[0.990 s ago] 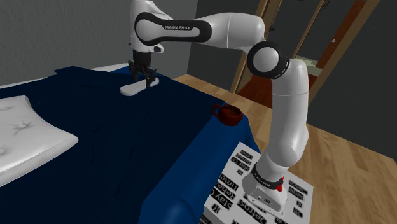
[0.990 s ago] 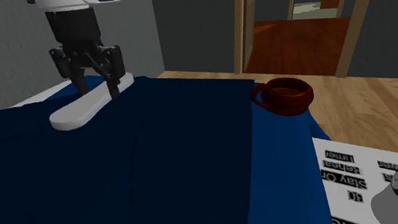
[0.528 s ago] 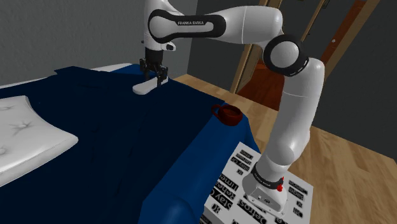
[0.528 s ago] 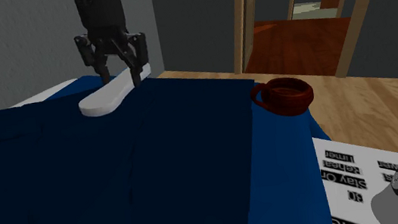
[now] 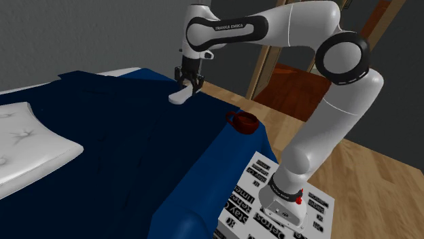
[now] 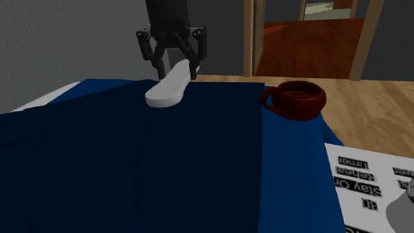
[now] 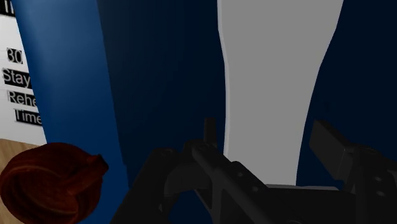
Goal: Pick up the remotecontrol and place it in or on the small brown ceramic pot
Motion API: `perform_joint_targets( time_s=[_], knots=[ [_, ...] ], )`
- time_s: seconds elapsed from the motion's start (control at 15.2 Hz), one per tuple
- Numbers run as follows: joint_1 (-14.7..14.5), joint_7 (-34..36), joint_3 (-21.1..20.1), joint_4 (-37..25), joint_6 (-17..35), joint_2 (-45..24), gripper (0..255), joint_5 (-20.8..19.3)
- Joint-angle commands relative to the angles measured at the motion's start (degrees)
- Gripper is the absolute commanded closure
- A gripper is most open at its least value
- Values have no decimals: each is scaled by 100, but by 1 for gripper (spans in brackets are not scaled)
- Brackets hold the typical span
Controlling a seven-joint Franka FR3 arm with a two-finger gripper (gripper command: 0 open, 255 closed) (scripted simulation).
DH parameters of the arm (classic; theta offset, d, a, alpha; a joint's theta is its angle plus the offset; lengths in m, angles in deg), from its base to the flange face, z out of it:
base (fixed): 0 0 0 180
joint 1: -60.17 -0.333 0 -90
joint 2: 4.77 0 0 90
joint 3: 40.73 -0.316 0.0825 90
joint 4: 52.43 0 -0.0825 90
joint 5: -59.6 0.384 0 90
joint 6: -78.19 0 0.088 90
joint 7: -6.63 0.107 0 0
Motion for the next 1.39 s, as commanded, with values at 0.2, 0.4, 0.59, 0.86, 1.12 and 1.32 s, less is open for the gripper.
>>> perform_joint_targets(
  time_s=[0.2,0.4,0.59,0.86,1.12,1.32],
  knots=[
    [217,-684,330,979,47,970,255,316],
    [316,-1088,579,1484,36,1481,255,411],
    [412,-1482,848,1931,-7,1956,255,441],
    [555,-1996,1231,2439,-102,2534,255,388],
    [734,-2506,1636,2847,-226,3044,255,240],
    [890,-2890,1956,3085,-330,3374,255,74]
  ],
)
